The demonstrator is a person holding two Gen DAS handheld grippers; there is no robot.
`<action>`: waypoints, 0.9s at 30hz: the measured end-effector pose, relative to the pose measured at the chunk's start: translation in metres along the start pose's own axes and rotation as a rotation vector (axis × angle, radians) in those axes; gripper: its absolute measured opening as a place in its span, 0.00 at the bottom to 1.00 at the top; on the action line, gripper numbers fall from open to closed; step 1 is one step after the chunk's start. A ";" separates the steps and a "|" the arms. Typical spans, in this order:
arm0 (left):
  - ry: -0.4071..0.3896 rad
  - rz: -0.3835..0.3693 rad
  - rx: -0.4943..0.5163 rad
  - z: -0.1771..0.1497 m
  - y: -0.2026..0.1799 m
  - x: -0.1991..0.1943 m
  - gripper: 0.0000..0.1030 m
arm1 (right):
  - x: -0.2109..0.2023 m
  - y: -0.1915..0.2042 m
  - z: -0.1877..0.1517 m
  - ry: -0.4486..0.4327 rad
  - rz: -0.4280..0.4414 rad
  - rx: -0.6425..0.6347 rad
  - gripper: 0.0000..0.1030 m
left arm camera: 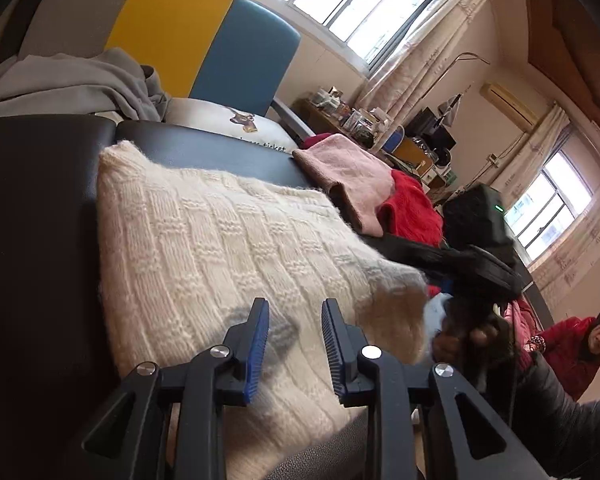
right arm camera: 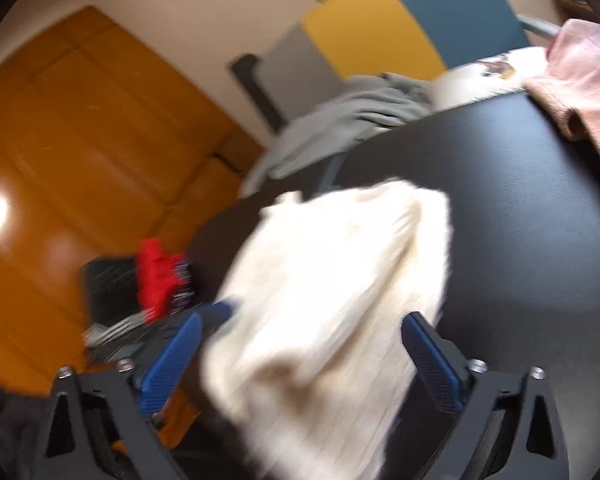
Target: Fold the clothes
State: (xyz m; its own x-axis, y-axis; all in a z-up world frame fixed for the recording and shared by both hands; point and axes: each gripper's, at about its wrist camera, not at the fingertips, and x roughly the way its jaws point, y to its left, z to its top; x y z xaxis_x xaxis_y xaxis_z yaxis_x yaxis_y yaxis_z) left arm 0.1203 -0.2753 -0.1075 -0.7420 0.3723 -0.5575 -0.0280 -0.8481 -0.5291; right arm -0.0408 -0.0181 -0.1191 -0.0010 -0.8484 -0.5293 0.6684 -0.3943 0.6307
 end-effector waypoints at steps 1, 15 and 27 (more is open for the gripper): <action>-0.002 -0.010 0.010 -0.002 -0.001 -0.001 0.26 | 0.008 -0.003 0.006 0.003 -0.020 0.009 0.78; 0.093 -0.031 0.146 -0.028 -0.016 0.018 0.27 | 0.023 -0.001 0.009 0.066 -0.311 -0.127 0.22; 0.244 0.016 0.176 -0.036 -0.020 0.042 0.26 | 0.015 -0.054 -0.008 -0.043 -0.284 -0.002 0.64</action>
